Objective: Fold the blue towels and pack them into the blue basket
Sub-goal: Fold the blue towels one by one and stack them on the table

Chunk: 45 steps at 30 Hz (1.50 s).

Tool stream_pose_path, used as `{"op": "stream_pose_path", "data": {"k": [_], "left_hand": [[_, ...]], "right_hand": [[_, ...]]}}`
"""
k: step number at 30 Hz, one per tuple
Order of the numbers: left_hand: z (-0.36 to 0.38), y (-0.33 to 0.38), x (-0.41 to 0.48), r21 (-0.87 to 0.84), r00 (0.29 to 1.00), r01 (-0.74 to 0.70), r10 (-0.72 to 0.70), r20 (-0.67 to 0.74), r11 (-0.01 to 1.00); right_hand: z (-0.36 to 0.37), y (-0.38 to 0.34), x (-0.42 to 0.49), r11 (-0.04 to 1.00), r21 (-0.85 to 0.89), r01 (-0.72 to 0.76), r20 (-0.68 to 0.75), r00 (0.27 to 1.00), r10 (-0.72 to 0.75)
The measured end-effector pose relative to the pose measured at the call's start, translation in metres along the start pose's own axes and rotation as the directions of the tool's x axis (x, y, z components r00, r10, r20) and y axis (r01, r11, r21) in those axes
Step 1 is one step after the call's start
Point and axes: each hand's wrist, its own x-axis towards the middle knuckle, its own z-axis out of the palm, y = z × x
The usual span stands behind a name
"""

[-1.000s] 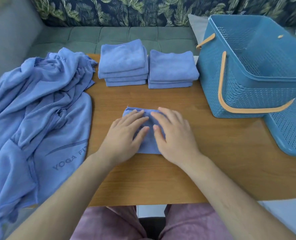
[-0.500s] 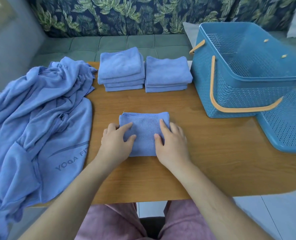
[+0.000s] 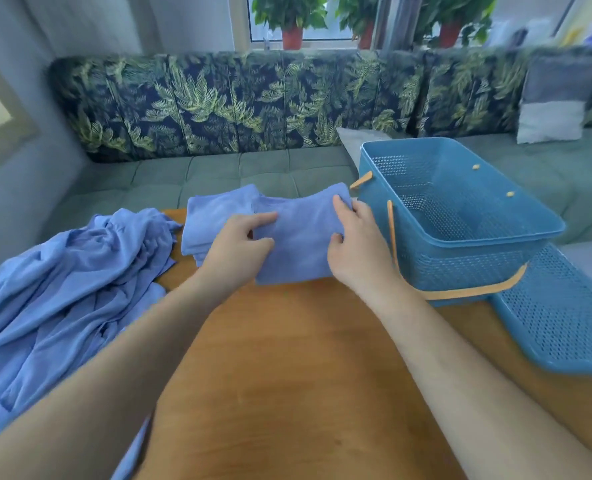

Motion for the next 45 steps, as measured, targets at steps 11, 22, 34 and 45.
{"op": "stream_pose_path", "data": {"k": [11, 22, 34, 45], "left_hand": [[0.052, -0.012, 0.146, 0.257, 0.993, -0.005, -0.025, 0.113, 0.966], [0.101, -0.036, 0.147, 0.651, 0.925, -0.364, 0.178, 0.336, 0.666], [0.055, -0.019, 0.080, 0.520, 0.883, -0.441, 0.456, 0.107, 0.732], [-0.106, -0.122, -0.013, 0.668, 0.952, -0.119, 0.276, -0.134, 0.735]], "right_hand": [[0.041, 0.026, 0.126, 0.943, -0.316, -0.103, 0.123, 0.981, 0.148], [0.089, 0.057, 0.113, 0.895, -0.436, 0.098, 0.206, 0.979, -0.007], [0.073, 0.004, 0.060, 0.909, -0.339, 0.242, 0.207, 0.962, -0.179], [0.139, -0.157, -0.007, 0.855, -0.168, 0.490, 0.285, 0.855, -0.433]]}}
